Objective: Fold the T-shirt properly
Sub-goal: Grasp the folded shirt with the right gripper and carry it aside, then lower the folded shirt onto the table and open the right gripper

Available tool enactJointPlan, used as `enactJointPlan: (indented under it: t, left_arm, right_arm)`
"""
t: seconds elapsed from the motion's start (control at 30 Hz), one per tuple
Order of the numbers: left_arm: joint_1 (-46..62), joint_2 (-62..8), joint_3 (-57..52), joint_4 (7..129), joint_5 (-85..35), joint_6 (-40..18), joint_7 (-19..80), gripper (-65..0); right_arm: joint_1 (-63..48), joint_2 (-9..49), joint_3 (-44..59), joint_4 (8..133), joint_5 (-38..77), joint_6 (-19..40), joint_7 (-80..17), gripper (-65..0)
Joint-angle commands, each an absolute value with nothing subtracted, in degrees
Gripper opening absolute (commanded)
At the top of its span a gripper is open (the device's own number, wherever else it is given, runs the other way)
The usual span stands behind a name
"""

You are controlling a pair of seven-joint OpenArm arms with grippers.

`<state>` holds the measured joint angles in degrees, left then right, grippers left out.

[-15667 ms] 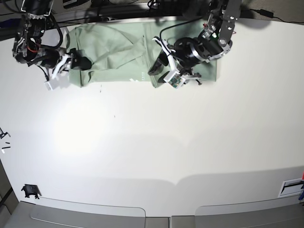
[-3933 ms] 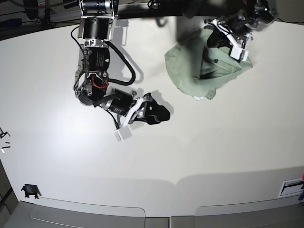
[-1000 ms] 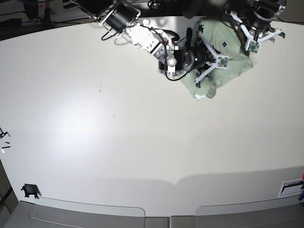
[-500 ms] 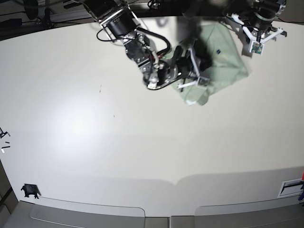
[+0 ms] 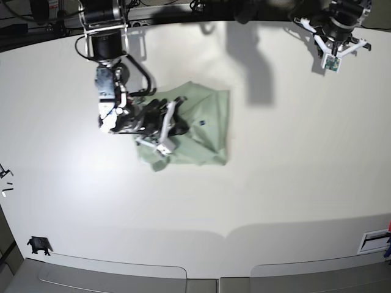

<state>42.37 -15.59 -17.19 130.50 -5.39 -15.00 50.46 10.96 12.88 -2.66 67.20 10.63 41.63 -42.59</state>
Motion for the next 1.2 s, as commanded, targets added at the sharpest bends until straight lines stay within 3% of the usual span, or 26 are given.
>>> enactJointPlan:
  t: [0.0, 0.3, 0.63, 0.9, 1.17]
  left_arm:
    - [42.7, -16.6, -17.3, 131.5, -6.3, -14.7, 49.0, -65.0]
    - [41.0, -19.5, -17.3, 131.5, -9.7, -14.7, 47.4, -65.0]
    - [37.2, -22.1, -17.3, 131.5, -14.5, -14.8, 47.3, -65.0]
    - [35.1, -24.5, -17.3, 131.5, -17.7, -14.8, 47.4, -65.0]
    - [33.9, -25.9, -17.3, 131.5, -19.8, -14.8, 47.7, -65.0]
  right_arm:
    - [11.2, 14.8, -1.2, 67.1, 7.8, 40.0, -46.9, -65.0]
    - [9.7, 20.8, 13.6, 67.1, 15.7, 39.4, -53.0, -65.0]
    - [3.3, 20.6, 32.6, 67.1, 16.8, 22.8, -55.8, -65.0]
    - [-0.2, 17.6, 47.5, 67.1, 25.3, 13.8, -55.3, -65.0]
    - [0.0, 15.3, 51.5, 67.1, 27.2, 5.5, -46.8, -65.0]
